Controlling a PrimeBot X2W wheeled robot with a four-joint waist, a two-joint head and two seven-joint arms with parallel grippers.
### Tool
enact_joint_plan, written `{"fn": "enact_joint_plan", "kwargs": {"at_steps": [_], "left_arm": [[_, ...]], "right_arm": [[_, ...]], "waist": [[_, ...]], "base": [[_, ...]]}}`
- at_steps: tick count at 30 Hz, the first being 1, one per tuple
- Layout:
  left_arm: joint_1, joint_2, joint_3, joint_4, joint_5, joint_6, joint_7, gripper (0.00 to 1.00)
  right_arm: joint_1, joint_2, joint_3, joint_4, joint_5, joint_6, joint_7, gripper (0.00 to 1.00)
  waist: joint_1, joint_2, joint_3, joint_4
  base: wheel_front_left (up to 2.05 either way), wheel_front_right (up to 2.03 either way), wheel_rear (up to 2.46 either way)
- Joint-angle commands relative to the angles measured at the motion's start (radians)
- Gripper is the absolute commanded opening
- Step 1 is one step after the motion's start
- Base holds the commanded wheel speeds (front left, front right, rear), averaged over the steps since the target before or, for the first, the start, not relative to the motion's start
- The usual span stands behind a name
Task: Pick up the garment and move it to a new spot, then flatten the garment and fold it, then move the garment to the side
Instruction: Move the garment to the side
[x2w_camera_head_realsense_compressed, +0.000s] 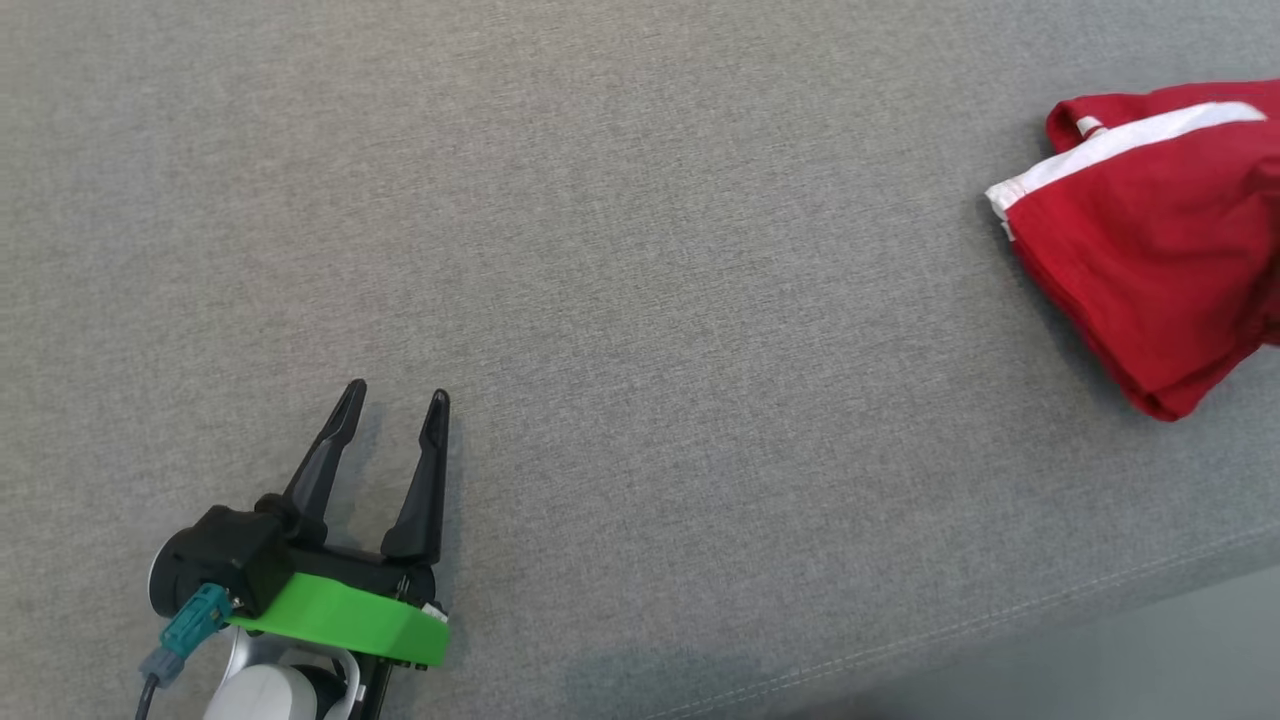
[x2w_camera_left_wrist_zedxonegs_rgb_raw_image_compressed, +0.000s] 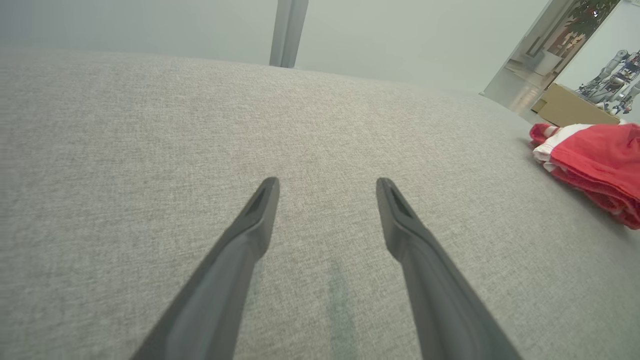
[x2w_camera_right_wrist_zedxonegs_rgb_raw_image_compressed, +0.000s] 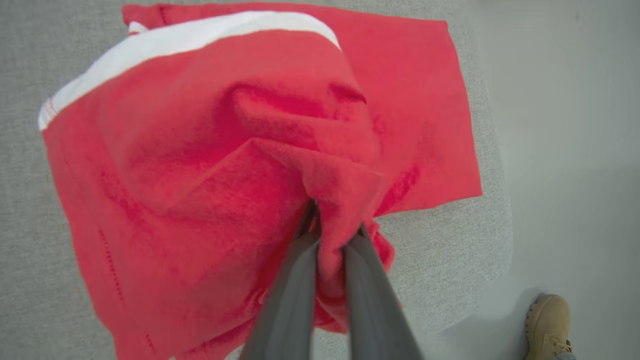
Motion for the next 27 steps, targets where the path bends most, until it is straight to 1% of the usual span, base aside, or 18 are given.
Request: {"fn": "enact_joint_plan", "kwargs": {"at_steps": [1, 5, 7, 8, 12, 14, 17, 19, 22, 27], "left_arm": [[-0.010, 0.007, -0.001, 0.000, -0.005, 0.007, -0.002, 1.00], [0.002, 0.008, -0.003, 0.004, -0.009, 0.006, -0.004, 1.00], [0.003, 0.011, -0.003, 0.007, -0.012, 0.006, -0.003, 1.00], [0.003, 0.012, -0.002, 0.007, -0.012, 0.008, -0.002, 1.00], [0.012, 0.015, -0.002, 0.013, -0.016, 0.010, -0.001, 1.00], [0.017, 0.014, -0.003, 0.017, -0.017, 0.011, -0.004, 1.00], [0.025, 0.009, -0.002, 0.027, -0.017, 0.016, -0.016, 1.00], [0.034, 0.008, 0.003, 0.043, -0.019, 0.018, -0.023, 1.00], [0.053, 0.009, 0.014, 0.064, -0.020, 0.030, -0.035, 1.00], [0.085, 0.012, 0.042, 0.093, -0.028, 0.042, -0.053, 1.00]], "right_arm": [[0.002, 0.003, 0.000, 0.009, -0.014, 0.000, -0.015, 0.00], [0.017, 0.019, -0.022, 0.092, -0.055, -0.001, -0.074, 0.00], [0.016, 0.035, -0.045, 0.138, -0.095, -0.001, -0.114, 0.83], [0.017, 0.043, -0.047, 0.157, -0.110, -0.001, -0.127, 1.00], [0.000, 0.071, -0.068, 0.202, -0.152, -0.001, -0.180, 1.00], [-0.006, 0.076, -0.076, 0.201, -0.158, -0.001, -0.207, 1.00], [-0.003, 0.073, -0.088, 0.163, -0.156, -0.001, -0.281, 1.00], [0.017, 0.081, -0.081, 0.114, -0.135, -0.001, -0.341, 1.00], [0.055, 0.089, -0.101, 0.025, -0.121, -0.001, -0.447, 1.00], [0.152, 0.174, -0.164, -0.123, -0.105, -0.001, -0.643, 1.00]], "waist": [[-0.0001, -0.0001, -0.001, 0.007], [-0.0001, -0.0001, -0.005, 0.014], [-0.0001, -0.0001, -0.009, 0.016], [-0.0001, -0.0001, -0.012, 0.016], [-0.0001, -0.0001, -0.033, 0.011], [-0.0001, -0.0001, -0.049, 0.010], [-0.0001, -0.0001, -0.084, 0.017], [-0.0001, -0.0001, -0.116, 0.024], [-0.0001, -0.0001, -0.163, 0.042], [-0.0001, -0.0001, -0.235, 0.092]], "base": [[0.00, 0.00, 0.00], [0.00, 0.00, 0.00], [0.00, 0.00, 0.00], [0.00, 0.00, 0.00], [0.00, 0.00, 0.00], [0.00, 0.00, 0.00], [0.00, 0.00, 0.00], [0.00, 0.00, 0.00], [0.00, 0.00, 0.00], [0.00, 0.00, 0.00]]}}
